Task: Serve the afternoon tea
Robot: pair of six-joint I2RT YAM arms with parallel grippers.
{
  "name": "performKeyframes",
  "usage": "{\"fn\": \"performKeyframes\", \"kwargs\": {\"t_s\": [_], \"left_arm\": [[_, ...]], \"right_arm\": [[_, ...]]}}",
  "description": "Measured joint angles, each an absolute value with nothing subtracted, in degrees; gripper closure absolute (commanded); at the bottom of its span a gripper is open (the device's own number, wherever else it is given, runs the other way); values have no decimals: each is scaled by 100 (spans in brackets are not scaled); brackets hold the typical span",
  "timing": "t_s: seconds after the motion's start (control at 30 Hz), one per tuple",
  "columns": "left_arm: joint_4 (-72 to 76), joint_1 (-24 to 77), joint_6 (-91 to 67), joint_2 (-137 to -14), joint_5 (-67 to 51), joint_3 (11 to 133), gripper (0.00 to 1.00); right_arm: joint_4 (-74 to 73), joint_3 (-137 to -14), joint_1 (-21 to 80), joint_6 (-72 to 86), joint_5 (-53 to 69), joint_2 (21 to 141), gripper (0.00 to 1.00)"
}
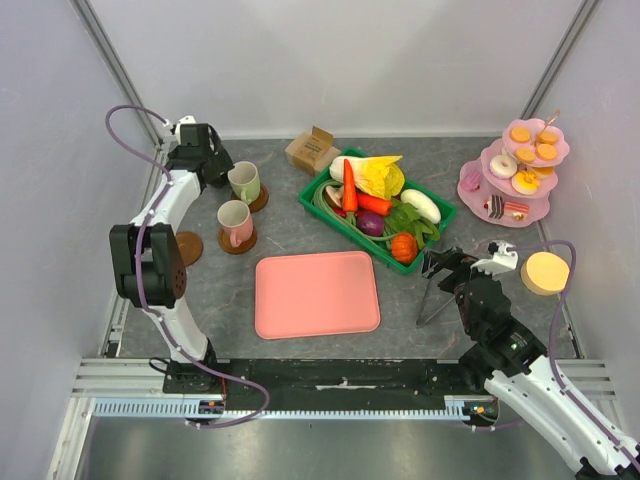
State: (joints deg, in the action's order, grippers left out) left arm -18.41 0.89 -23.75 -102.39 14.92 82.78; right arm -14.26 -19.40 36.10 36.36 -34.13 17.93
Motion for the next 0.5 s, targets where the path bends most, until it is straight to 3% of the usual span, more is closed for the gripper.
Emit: {"fn": "performKeyframes", "kwargs": {"t_s": [0.5], "left_arm": [[-2099, 38, -2392, -11190, 1584, 8967, 25]], "right_arm": [[-1398, -1898, 3607, 3638, -3291, 1896, 2]]}}
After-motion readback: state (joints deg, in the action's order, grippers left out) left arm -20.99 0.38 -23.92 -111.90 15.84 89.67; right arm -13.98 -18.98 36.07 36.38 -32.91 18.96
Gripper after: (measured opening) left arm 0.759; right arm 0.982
